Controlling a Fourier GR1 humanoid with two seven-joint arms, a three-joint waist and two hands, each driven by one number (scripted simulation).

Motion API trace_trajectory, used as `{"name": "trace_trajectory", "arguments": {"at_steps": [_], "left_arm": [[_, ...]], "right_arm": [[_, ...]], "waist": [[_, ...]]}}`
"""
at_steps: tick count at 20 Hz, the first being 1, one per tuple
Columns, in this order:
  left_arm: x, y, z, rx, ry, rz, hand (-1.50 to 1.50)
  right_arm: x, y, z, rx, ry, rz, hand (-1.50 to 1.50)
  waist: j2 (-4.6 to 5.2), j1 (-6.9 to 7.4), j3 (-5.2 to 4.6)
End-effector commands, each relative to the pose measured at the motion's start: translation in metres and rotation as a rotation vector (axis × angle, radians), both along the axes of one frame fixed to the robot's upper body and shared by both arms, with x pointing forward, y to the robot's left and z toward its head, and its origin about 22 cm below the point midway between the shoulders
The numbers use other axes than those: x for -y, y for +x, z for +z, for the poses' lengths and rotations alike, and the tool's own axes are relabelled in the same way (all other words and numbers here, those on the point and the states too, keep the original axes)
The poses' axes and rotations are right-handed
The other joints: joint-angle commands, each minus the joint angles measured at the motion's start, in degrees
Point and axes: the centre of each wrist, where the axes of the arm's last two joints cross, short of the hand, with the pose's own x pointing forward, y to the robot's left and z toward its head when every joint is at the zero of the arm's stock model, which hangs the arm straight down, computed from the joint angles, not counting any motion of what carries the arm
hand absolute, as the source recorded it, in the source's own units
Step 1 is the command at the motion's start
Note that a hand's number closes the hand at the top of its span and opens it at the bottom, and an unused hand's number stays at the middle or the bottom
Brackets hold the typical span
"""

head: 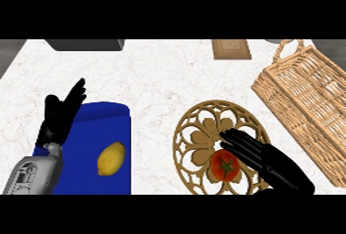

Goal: Pick the tomato from the placemat and place it in the basket

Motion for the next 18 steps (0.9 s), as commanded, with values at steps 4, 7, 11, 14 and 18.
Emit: {"name": "trace_trajectory", "arguments": {"at_steps": [4,7,11,14,18], "left_arm": [[0.007,0.004,-0.005,-0.009,0.004,-0.002,0.00],[0.006,0.008,0.001,-0.003,-0.005,0.000,0.00],[-0.003,0.000,0.015,-0.002,-0.021,-0.008,0.00],[0.006,0.010,0.000,0.000,-0.005,-0.006,0.00],[-0.006,0.010,-0.005,0.015,-0.006,0.002,0.00]], "right_arm": [[-0.023,0.016,-0.011,-0.034,-0.027,0.009,-1.50],[-0.009,0.011,-0.012,-0.027,-0.021,-0.016,-1.50],[-0.028,0.017,-0.017,-0.039,-0.026,-0.007,-1.50],[-0.032,0.022,-0.019,-0.038,-0.016,-0.013,-1.50],[-0.038,0.032,-0.022,0.068,-0.077,0.016,1.50]], "waist": [[0.02,0.02,0.00],[0.01,-0.06,0.00],[-0.01,0.06,0.00],[0.02,-0.03,0.00],[0.09,0.03,0.00]]}}
